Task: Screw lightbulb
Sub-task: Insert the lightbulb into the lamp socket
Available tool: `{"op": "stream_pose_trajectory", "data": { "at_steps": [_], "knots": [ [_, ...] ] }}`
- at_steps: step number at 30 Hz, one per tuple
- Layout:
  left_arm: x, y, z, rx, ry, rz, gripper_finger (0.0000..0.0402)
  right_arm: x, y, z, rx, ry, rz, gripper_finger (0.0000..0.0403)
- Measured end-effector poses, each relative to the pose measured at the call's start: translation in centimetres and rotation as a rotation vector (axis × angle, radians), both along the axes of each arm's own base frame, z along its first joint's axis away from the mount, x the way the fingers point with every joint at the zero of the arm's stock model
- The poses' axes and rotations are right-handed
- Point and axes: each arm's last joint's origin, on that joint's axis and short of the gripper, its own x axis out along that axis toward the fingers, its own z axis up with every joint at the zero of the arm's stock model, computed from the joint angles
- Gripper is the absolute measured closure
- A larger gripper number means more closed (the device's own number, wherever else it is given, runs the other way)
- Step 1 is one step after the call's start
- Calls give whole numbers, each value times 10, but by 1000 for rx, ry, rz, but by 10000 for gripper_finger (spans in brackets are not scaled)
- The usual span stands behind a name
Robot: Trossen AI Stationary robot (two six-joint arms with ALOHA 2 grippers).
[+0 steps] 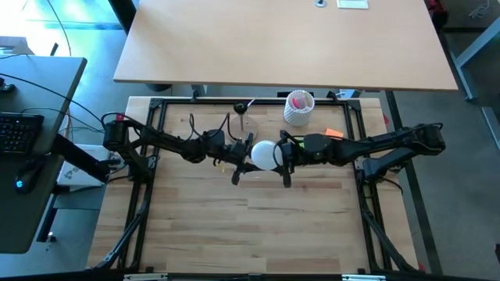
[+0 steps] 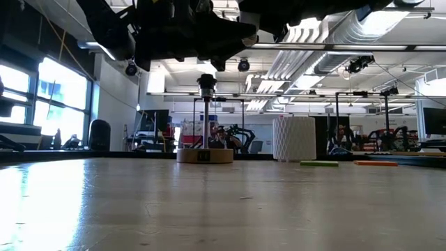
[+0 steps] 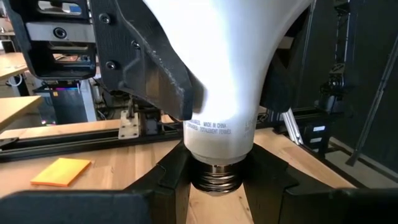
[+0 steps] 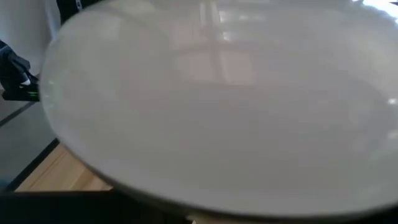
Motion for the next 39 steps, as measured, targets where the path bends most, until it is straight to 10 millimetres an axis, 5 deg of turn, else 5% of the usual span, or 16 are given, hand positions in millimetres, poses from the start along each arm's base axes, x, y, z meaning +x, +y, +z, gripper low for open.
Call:
{"op": "stream_pose_trajectory", "data": {
  "at_steps": [13, 21, 26, 32, 39],
  "knots": [
    [0, -1, -2, -4, 22, -2, 297, 0, 2, 0, -2, 1, 5, 246],
    [-2, 1, -18, -21, 170, 8, 192, 0, 4, 14, -25, -107, 21, 250],
    [-13, 2, -43, -38, 336, 56, 167, -6, -1, 27, -49, -166, 21, 250],
    [-43, 8, -61, -1, 234, 265, 173, -3, -40, 37, -42, -191, 20, 251],
    [-83, 41, -70, 122, 73, 790, 174, 1, -94, 48, 28, -204, 95, 251]
  ]
}}
